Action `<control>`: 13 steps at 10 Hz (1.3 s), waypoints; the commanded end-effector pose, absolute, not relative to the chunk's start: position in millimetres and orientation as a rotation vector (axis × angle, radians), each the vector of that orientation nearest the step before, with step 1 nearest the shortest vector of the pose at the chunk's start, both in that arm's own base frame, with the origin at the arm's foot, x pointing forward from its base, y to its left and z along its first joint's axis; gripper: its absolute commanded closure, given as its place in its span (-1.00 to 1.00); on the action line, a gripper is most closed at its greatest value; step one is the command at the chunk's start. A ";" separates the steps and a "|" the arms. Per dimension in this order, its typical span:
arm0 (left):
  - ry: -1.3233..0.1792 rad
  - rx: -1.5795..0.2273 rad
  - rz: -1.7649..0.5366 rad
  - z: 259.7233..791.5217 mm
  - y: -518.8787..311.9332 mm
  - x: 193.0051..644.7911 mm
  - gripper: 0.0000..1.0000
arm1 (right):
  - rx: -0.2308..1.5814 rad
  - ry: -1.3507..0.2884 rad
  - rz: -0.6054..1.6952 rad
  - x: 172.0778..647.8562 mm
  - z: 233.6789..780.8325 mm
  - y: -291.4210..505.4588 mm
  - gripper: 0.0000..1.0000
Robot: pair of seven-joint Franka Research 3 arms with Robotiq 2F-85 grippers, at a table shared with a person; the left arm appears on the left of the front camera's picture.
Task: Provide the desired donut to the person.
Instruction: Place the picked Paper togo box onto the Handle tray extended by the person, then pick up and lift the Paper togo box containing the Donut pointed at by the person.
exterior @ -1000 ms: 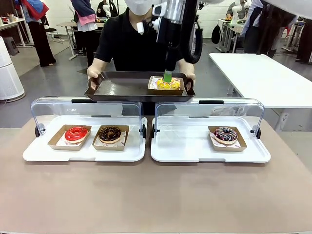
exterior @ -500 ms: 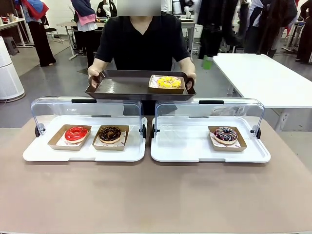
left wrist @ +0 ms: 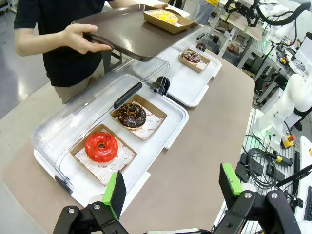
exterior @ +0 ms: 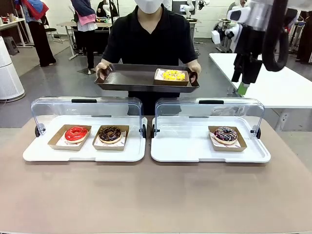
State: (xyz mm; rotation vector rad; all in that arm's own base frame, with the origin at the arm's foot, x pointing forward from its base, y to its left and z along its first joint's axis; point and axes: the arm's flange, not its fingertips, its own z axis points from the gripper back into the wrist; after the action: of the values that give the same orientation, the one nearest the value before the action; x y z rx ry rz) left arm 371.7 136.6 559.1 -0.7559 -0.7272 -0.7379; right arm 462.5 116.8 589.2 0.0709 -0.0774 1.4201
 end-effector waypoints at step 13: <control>-0.739 -0.767 -0.742 559.7 136.6 370.8 -1.00 | 0.081 -0.071 1.392 454.0 582.2 100.6 -1.00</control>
State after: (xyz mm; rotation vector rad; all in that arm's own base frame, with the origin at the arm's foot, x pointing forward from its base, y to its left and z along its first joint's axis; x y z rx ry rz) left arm 371.7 136.6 559.2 -0.7558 -0.7272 -0.7380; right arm 454.0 101.2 583.6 0.0840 -0.0755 1.3935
